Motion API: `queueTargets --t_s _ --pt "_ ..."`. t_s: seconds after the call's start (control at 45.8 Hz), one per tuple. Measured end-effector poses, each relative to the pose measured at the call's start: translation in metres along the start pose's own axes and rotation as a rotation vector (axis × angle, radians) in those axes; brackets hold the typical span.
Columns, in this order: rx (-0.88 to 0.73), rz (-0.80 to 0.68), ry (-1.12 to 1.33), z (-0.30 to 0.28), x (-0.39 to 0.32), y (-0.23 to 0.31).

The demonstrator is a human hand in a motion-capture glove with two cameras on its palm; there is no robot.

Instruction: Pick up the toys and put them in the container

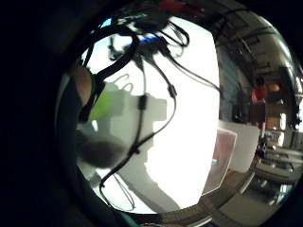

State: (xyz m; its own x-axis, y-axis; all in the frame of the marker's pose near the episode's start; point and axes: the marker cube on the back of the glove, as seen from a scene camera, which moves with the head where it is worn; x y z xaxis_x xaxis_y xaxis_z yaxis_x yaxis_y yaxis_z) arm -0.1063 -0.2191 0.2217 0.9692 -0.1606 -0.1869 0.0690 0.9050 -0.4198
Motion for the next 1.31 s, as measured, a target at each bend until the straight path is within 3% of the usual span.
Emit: queueTargets --t_s 0.109,0.437,0.611,0.786,0.917,1.026,1.31 --pt "-0.001 0.061 -0.055 0.011 0.01 -0.007" --pt "0.068 -0.004 -0.143 0.017 -0.005 -0.021" --pt "0.198 0.019 -0.343 -0.022 -0.009 -0.004" --pt "0.257 -0.165 -0.427 -0.137 -0.048 0.041" --pt "0.402 -0.262 -0.466 -0.224 -0.122 0.093" --pt "0.437 -0.445 -0.453 -0.278 -0.181 0.109" --pt "0.292 -0.632 -0.308 -0.275 -0.311 0.129"
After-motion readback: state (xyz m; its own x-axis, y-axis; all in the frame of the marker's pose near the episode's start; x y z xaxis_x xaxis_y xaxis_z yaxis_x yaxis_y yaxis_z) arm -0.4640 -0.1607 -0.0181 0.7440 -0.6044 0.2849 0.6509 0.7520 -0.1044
